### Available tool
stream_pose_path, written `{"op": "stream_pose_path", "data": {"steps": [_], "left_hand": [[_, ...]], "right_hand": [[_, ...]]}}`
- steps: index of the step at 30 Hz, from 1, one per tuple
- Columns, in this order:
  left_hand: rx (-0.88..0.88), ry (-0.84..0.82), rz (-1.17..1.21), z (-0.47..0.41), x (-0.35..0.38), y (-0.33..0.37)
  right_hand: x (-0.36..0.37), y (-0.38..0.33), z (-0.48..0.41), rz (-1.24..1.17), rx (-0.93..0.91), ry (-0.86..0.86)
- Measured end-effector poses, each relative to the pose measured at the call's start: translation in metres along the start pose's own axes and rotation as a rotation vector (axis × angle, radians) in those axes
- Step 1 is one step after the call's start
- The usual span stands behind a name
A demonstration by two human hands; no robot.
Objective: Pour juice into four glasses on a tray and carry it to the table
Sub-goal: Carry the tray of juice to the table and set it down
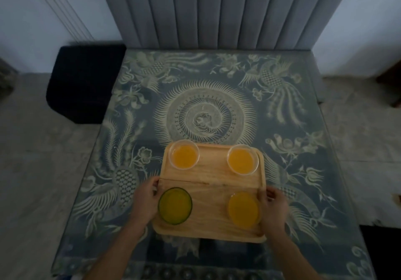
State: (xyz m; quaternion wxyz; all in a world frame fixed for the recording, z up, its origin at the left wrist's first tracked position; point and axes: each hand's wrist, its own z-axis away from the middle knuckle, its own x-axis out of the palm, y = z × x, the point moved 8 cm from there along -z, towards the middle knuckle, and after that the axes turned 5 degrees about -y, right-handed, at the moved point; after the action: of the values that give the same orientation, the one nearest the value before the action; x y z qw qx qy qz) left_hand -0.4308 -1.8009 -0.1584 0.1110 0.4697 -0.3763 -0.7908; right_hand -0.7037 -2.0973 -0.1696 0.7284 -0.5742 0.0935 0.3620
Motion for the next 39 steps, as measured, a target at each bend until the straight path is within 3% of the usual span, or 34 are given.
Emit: {"op": "stream_pose_path", "data": {"steps": [10, 39], "left_hand": [[-0.106, -0.033, 0.154, -0.014, 0.002, -0.022], [-0.187, -0.057, 0.008, -0.027, -0.006, -0.035]], "right_hand": [[0.027, -0.015, -0.015, 0.082, -0.011, -0.029], [0.049, -0.011, -0.025, 0.113, -0.004, -0.012]]}}
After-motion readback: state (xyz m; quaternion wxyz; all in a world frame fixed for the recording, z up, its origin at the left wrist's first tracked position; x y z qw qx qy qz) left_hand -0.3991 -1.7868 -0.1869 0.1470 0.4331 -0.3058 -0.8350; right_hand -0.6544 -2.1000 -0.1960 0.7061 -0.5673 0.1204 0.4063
